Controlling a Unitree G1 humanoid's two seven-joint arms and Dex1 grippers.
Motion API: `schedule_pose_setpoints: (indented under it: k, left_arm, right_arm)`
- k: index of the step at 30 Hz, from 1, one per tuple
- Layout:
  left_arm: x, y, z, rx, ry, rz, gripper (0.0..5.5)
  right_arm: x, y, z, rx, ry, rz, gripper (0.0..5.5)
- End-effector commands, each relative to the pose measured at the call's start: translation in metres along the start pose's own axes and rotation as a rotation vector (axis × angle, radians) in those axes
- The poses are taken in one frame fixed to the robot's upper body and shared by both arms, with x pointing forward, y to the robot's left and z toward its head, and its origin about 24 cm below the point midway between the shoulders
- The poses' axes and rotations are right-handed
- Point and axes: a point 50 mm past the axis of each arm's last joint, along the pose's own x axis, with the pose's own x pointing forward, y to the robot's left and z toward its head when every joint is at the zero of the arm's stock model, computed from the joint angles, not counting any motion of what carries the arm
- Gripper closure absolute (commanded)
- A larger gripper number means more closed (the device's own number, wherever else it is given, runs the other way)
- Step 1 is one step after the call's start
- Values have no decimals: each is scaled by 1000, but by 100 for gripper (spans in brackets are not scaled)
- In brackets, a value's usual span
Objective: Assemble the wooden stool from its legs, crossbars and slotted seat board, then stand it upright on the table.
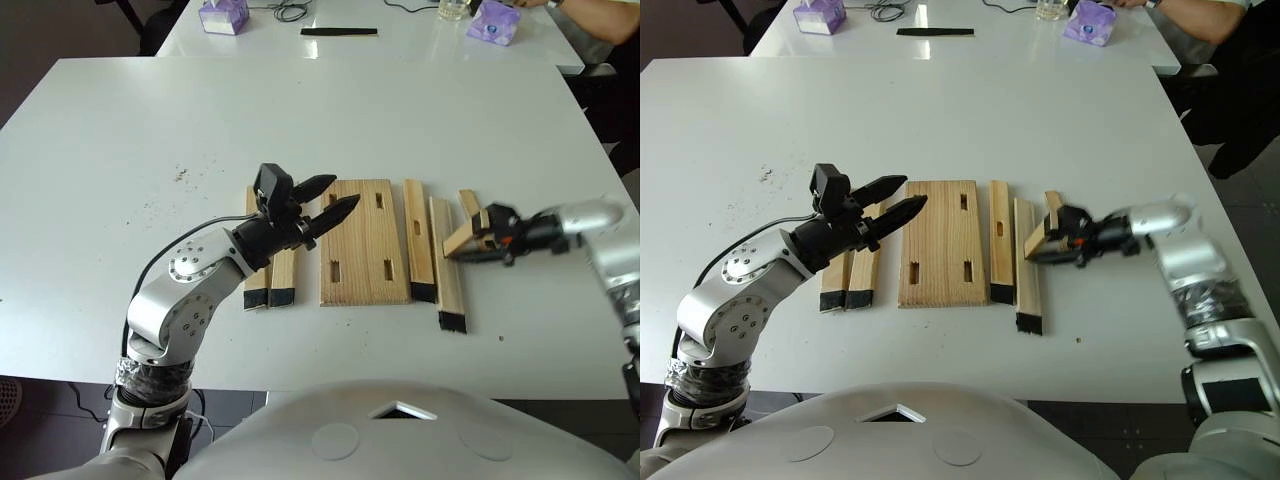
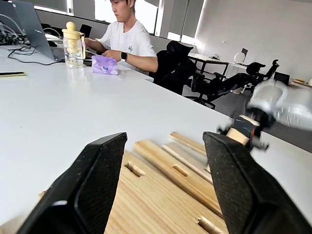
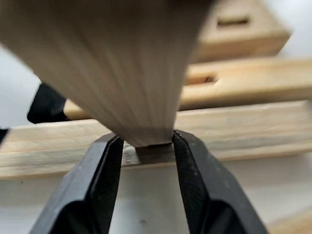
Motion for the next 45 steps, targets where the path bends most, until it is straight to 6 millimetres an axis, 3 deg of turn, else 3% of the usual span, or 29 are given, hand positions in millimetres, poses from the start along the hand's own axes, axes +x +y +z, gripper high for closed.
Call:
schedule_pose_setpoints:
  k: [1, 4, 9, 15, 23, 32, 41, 45]
  left_arm:
    - [0, 1, 0, 16, 8, 5, 258]
    - [0, 2, -1, 16, 9, 8, 258]
    - [-2, 3, -1, 18, 6, 17, 258]
    - [-3, 5, -2, 19, -7, 42, 258]
    - [-3, 7, -2, 22, -13, 62, 258]
    - [-1, 10, -2, 22, -12, 64, 258]
    - [-1, 10, -3, 17, -5, 64, 258]
    - [1, 11, -5, 15, -2, 64, 258]
  right_arm:
    - [2, -3, -10, 36, 34, -50, 298]
    - [3, -2, -10, 37, 25, -68, 260]
    - [-13, 4, 1, 34, -30, -61, 260]
    - [-38, 6, 46, -3, -215, -102, 260]
    - [-62, 11, 81, -53, -301, -154, 260]
    - [-80, 14, 146, -17, -713, -99, 260]
    - [-70, 18, 144, 20, -725, -86, 260]
    - [-34, 12, 111, 134, -646, -55, 260]
